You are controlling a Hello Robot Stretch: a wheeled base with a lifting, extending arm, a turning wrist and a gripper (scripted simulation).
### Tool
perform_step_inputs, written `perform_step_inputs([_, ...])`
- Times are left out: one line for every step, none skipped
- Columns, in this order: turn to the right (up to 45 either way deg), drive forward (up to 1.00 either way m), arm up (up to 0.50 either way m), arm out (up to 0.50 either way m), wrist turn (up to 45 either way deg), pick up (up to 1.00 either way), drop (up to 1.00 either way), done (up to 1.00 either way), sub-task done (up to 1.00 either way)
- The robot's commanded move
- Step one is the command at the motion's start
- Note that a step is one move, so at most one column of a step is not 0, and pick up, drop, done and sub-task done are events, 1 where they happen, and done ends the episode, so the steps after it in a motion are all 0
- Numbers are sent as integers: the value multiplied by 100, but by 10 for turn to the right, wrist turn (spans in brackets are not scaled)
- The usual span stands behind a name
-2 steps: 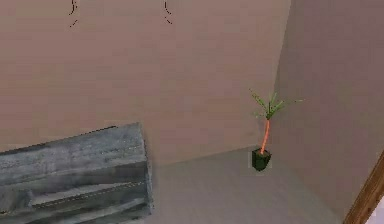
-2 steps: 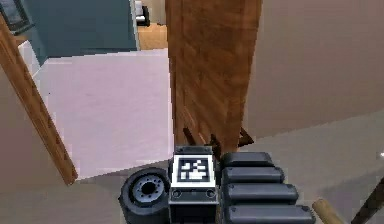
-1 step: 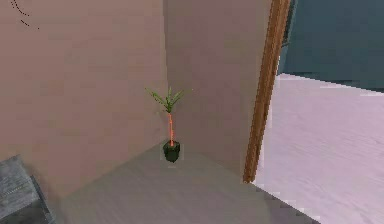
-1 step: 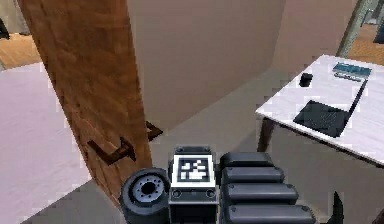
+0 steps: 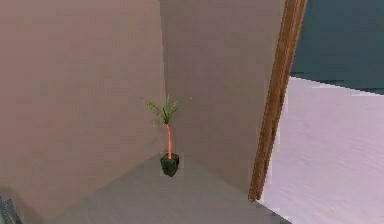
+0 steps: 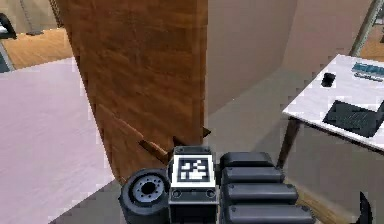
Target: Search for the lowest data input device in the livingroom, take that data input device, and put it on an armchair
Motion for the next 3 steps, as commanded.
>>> perform_step_inputs([360, 0, 0, 0, 0, 0, 0, 0, 0])
perform_step_inputs([0, 15, 0, 0, 0, 0, 0, 0, 0])
perform_step_inputs([60, 0, 0, 0, 0, 0, 0, 0, 0])
